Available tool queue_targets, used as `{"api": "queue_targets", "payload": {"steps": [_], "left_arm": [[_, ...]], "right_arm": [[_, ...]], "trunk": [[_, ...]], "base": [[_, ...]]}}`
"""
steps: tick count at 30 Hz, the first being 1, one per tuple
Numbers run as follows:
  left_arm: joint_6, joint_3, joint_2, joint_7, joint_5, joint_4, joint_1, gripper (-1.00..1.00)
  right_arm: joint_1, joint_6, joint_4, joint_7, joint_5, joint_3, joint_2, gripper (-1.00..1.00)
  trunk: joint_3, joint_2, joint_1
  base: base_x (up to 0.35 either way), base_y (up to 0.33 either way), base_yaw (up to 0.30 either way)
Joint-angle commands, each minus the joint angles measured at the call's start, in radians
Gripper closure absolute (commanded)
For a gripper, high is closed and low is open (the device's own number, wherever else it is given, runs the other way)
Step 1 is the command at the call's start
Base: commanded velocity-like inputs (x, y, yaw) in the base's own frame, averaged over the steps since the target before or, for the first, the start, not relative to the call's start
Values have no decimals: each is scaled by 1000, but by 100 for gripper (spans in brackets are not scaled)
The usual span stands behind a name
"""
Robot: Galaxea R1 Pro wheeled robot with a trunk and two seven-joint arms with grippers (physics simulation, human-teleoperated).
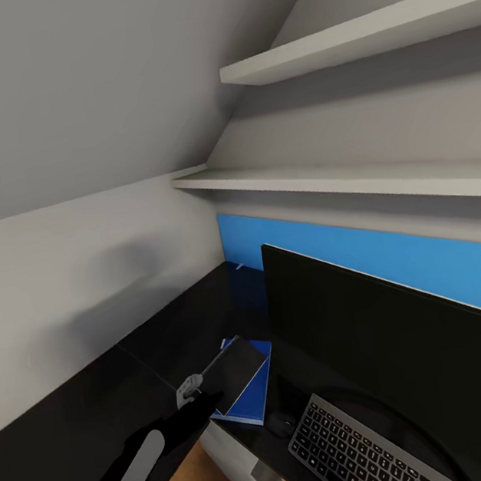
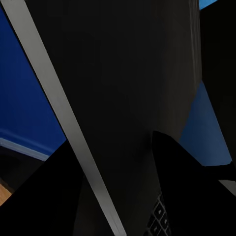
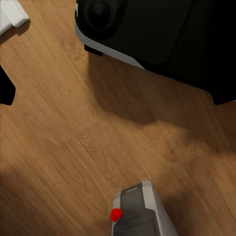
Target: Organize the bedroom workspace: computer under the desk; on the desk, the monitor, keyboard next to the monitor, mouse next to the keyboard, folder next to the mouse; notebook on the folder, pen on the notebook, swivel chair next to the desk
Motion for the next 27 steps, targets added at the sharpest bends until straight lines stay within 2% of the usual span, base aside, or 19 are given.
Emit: {"api": "queue_targets", "payload": {"steps": [1,27], "left_arm": [[3,-2,1,0,8,0,-1,100],[3,-3,1,0,8,-2,-1,100]], "right_arm": [[0,-3,2,-9,1,8,1,-100],[0,-2,2,-9,1,10,3,-100]], "trunk": [[-4,-8,4],[-86,-190,104]], "base": [[0,0,0],[0,0,0]]}}
